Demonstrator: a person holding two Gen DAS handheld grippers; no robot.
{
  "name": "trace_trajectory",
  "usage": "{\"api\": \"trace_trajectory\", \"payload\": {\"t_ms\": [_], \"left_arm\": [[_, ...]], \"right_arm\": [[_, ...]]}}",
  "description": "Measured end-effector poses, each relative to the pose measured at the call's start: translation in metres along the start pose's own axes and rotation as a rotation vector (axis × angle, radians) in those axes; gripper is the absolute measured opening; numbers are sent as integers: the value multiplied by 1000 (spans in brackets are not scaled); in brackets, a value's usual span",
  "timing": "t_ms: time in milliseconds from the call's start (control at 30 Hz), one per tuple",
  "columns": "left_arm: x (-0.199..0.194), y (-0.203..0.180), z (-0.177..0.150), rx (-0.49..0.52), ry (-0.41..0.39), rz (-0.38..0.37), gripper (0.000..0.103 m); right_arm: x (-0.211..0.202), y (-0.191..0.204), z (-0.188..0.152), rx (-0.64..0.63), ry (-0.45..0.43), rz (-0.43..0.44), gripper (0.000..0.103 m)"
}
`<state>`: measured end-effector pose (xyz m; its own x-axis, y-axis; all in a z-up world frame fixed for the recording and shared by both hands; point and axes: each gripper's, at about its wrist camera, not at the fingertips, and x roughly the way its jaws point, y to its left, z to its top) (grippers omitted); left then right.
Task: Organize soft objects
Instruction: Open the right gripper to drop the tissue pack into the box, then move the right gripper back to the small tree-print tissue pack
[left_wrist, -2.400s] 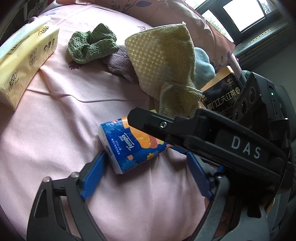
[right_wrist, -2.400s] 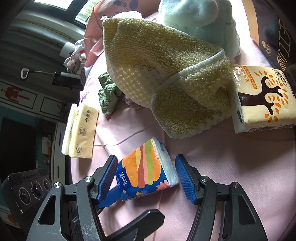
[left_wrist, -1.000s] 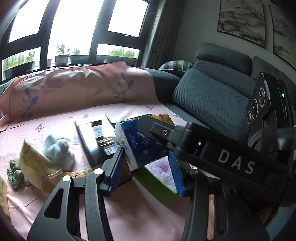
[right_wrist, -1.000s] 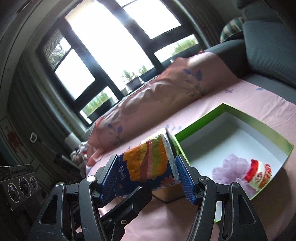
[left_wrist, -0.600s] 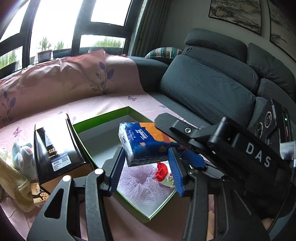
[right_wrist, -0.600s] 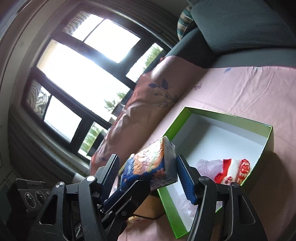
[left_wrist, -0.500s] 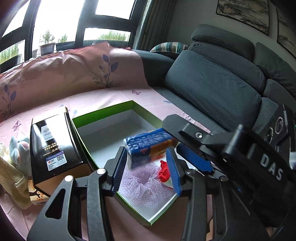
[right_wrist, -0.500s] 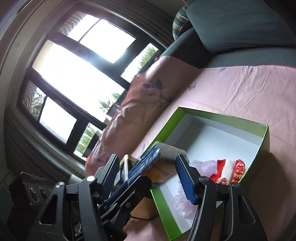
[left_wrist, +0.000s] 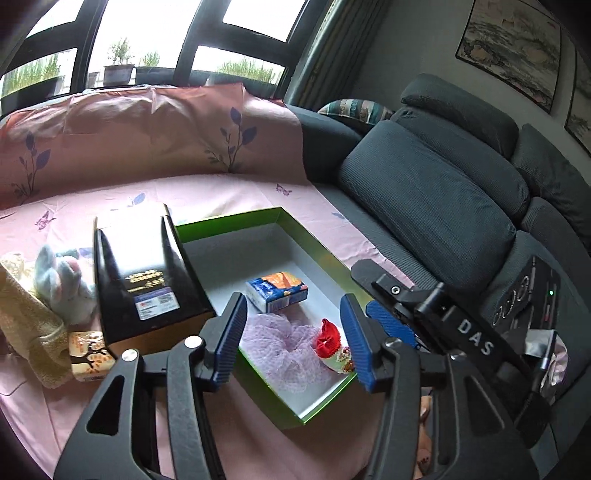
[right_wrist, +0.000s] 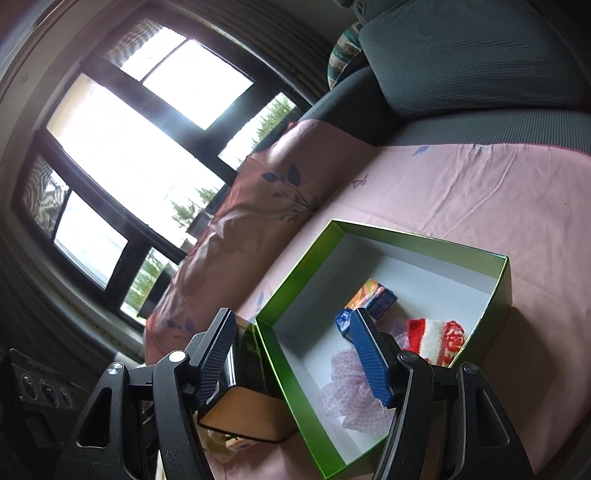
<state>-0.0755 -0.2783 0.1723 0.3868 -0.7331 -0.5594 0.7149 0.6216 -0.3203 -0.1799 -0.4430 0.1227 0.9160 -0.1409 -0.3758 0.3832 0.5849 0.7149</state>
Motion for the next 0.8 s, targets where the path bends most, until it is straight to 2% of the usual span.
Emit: {"api": "trace_trajectory", "payload": {"t_ms": [67,200,367,533,667,700,767,800], "left_arm": [[-20,9,0,-1,-40,49,65],[-56,36,-4,-27,-90,141,84],[-95,80,-18,-83,-133,272,93],[-125,136,-42,-148,-162,384,96],[-139,199,-77,-286,-274,462,96],[-137,216,-87,-329,-265,491,95],[-128,246,-93,-416,-158,578,91],[-127,258,-95,-451,-132,593,86]], "right_arm": [[1,11,-4,-44,-2,-46,66],[3,37,-13,-134,-3,-74,81],[7,70,-29,-237,12,-60,90],[14,105,-51,-358,47,-46,91],[27,137,-77,-428,103,-13,91],[32,146,-85,-455,126,-14,91],[45,165,-107,-526,177,-34,91],[51,173,-118,-569,190,-48,91]]}}
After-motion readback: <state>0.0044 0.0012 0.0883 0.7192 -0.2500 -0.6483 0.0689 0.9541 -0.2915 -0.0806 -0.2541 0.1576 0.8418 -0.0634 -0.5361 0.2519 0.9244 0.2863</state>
